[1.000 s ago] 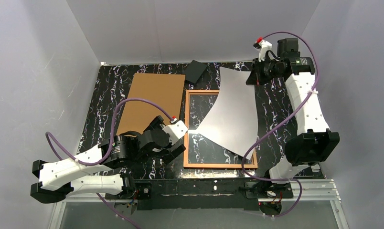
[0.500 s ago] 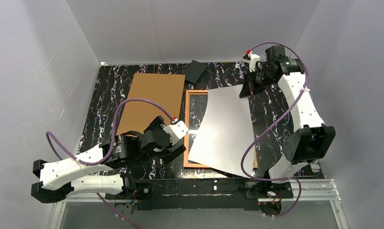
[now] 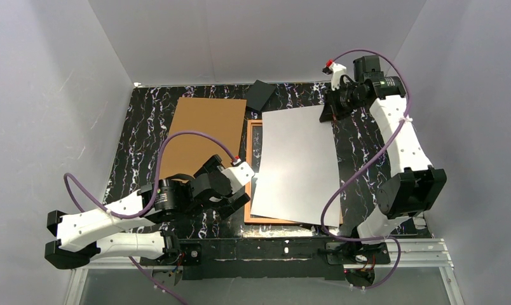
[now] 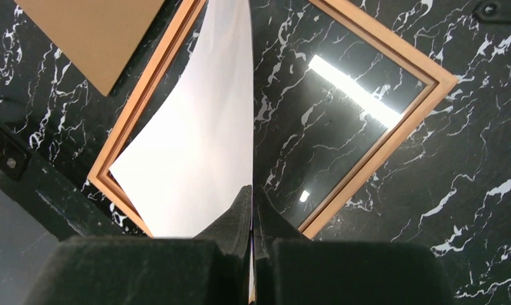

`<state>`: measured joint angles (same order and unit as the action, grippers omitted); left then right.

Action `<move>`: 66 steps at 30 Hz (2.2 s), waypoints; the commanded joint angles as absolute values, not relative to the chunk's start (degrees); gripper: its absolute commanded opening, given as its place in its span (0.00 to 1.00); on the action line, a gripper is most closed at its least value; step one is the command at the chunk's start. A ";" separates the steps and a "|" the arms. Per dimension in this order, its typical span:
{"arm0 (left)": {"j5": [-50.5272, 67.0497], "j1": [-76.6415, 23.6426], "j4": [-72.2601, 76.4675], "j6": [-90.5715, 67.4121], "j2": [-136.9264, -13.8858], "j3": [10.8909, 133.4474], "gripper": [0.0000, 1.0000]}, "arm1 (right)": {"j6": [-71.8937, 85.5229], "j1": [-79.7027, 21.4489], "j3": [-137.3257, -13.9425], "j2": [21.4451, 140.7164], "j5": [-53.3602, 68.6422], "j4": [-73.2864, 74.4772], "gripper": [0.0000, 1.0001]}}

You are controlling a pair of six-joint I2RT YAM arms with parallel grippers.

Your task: Put the photo into the frame

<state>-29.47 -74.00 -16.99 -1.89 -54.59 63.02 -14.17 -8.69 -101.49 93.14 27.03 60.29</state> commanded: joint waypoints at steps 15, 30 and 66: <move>-31.33 -74.18 -19.95 -0.56 -54.98 64.01 1.00 | -18.44 -11.34 -108.67 102.54 28.64 56.22 0.01; -31.42 -74.18 -20.92 -1.34 -54.93 64.36 1.00 | -13.76 -11.43 -104.95 104.64 35.81 52.82 0.01; -34.40 -74.16 -23.98 -4.29 -56.92 66.27 1.00 | -3.34 -11.43 -90.34 85.32 14.09 37.53 0.82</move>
